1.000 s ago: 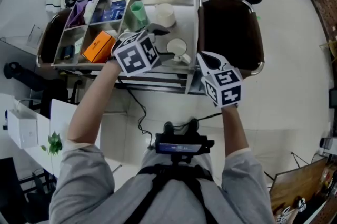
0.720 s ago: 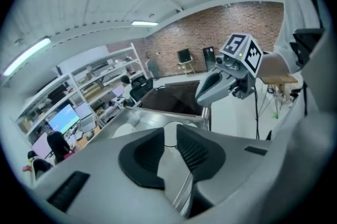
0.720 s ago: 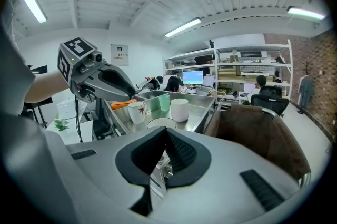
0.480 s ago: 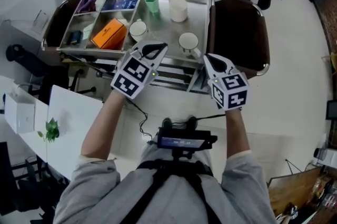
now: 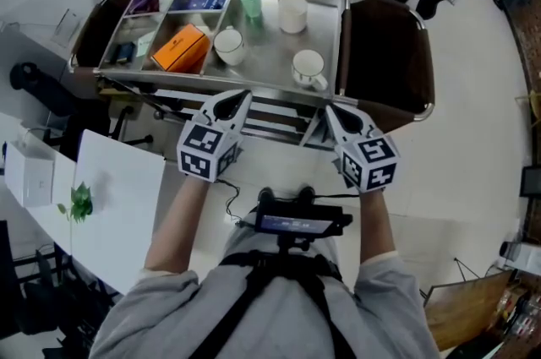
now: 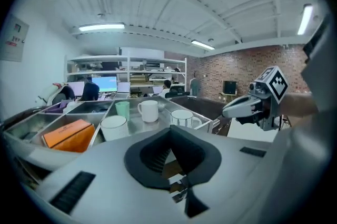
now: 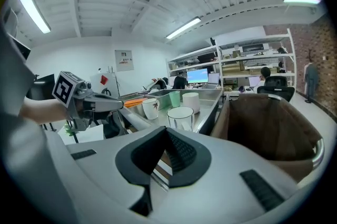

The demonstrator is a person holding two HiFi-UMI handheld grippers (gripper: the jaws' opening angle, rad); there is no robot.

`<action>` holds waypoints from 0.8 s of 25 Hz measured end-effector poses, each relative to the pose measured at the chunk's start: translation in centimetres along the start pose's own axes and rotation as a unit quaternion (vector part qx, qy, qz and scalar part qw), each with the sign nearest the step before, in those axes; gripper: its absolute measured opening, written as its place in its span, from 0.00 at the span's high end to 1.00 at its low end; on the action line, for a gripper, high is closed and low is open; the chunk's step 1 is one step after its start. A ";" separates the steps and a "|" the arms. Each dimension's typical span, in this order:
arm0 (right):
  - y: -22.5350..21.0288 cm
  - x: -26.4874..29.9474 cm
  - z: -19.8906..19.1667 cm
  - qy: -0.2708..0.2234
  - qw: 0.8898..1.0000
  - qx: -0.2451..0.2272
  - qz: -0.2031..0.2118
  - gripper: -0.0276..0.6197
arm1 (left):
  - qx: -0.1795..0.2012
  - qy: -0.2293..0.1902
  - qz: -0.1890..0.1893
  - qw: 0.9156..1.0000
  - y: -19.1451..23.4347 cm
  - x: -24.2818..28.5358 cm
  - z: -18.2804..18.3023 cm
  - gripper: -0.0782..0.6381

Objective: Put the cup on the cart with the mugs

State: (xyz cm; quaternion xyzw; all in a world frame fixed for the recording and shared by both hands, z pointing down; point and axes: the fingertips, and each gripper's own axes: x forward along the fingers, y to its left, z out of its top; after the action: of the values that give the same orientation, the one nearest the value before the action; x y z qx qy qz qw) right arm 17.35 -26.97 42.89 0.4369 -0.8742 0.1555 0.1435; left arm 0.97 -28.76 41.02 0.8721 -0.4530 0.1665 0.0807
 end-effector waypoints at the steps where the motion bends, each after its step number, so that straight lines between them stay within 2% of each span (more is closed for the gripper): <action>1: 0.3 -0.1 -0.4 0.000 1.000 0.003 0.002 0.95 | -0.015 -0.004 0.007 1.000 0.2 -0.4 -0.6 0.89; 3: 0.7 -0.3 -0.9 -0.004 1.000 0.010 0.005 0.95 | -0.036 -0.008 0.023 0.999 0.7 -1.4 -1.7 0.89; 9: 1.4 -0.8 -1.6 -0.027 0.998 0.060 0.011 0.95 | -0.061 -0.012 0.060 0.996 2.2 -4.0 -4.0 0.89; 13: 1.9 -0.8 -1.8 -0.029 0.998 0.057 0.008 0.95 | -0.078 -0.015 0.068 0.995 2.8 -5.0 -4.7 0.89; 20: 3.1 -0.4 -2.3 -0.016 0.999 0.041 0.006 0.95 | -0.077 -0.006 0.064 0.995 3.0 -5.9 -6.1 0.89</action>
State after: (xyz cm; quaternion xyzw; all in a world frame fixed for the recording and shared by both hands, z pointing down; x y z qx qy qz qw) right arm 15.34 -24.02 44.34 0.4399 -0.8719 0.1850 0.1101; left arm -5.92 -24.19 44.52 0.8335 -0.5199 0.1303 0.1341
